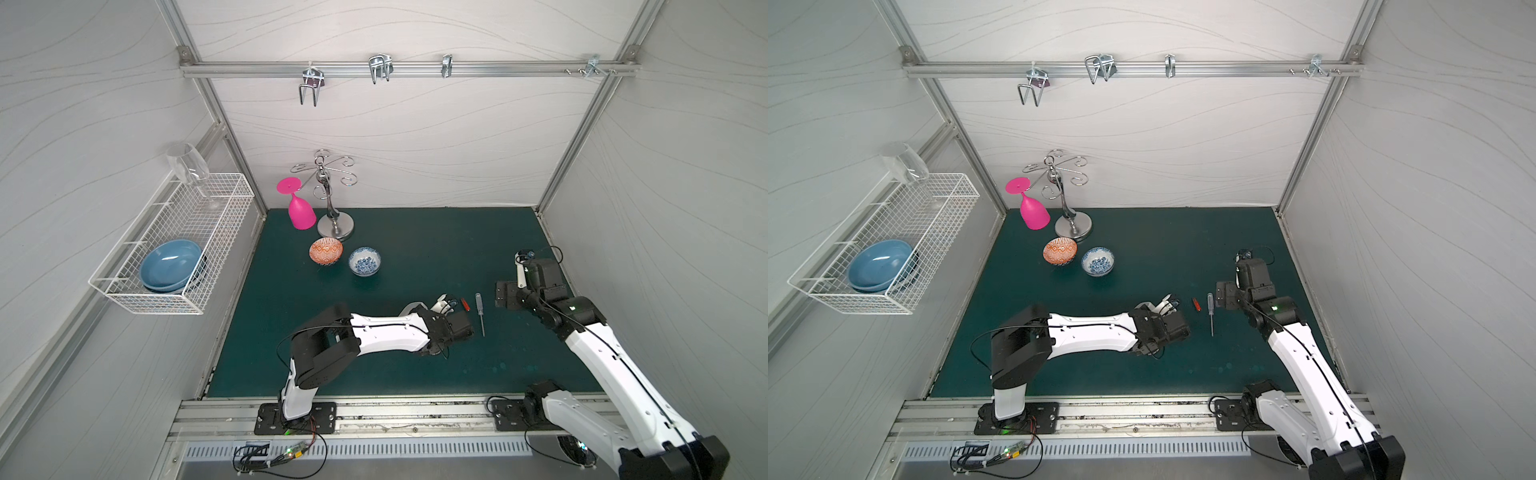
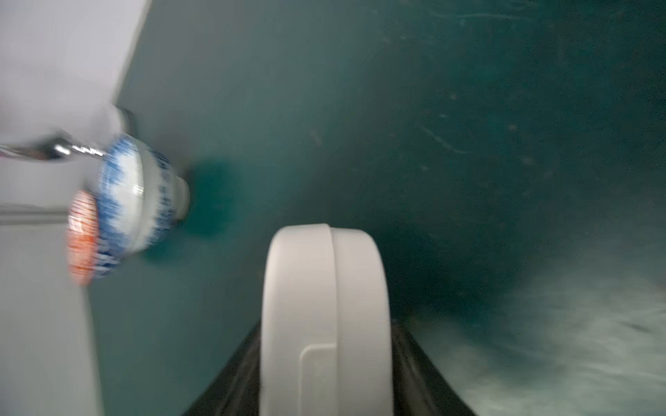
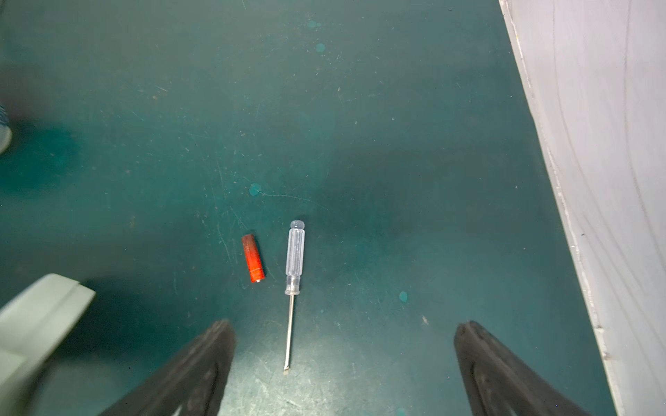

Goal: Remove the battery from the alarm
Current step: Adjust the alarm at the center of the board.

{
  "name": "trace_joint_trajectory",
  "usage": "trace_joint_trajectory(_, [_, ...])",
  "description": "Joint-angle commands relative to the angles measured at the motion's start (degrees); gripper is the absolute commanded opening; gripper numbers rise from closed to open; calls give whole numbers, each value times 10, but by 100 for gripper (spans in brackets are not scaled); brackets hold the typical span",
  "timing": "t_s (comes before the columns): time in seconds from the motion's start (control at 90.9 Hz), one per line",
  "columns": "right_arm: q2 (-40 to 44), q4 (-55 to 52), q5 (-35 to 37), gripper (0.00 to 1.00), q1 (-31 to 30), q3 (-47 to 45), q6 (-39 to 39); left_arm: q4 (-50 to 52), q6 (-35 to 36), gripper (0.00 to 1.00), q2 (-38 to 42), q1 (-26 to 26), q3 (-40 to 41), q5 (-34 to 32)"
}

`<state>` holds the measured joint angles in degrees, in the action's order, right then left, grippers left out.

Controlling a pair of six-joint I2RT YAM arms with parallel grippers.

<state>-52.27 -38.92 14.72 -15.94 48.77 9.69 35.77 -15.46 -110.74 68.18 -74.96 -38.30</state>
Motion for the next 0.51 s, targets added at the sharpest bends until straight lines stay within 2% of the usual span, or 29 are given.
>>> trace_joint_trajectory(0.0, [11, 14, -68, 99, 34, -2, 18, -34, -21, 67, 28, 2, 2, 102])
trace_joint_trajectory(0.11, [7, 38, -133, 99, 81, -13, 35, -72, -37, 77, 104, 1, 40, 169])
trace_joint_trajectory(0.275, [-12, 116, -185, 99, 143, -56, 52, -121, -31, 86, 241, -21, 107, 211])
trace_joint_trajectory(0.385, [-30, 214, -165, 99, 171, -111, 25, -148, -19, 89, 336, -97, 168, 251])
trace_joint_trajectory(0.495, [-51, 350, -107, 99, 183, -175, 4, -202, 9, 97, 444, -207, 248, 272])
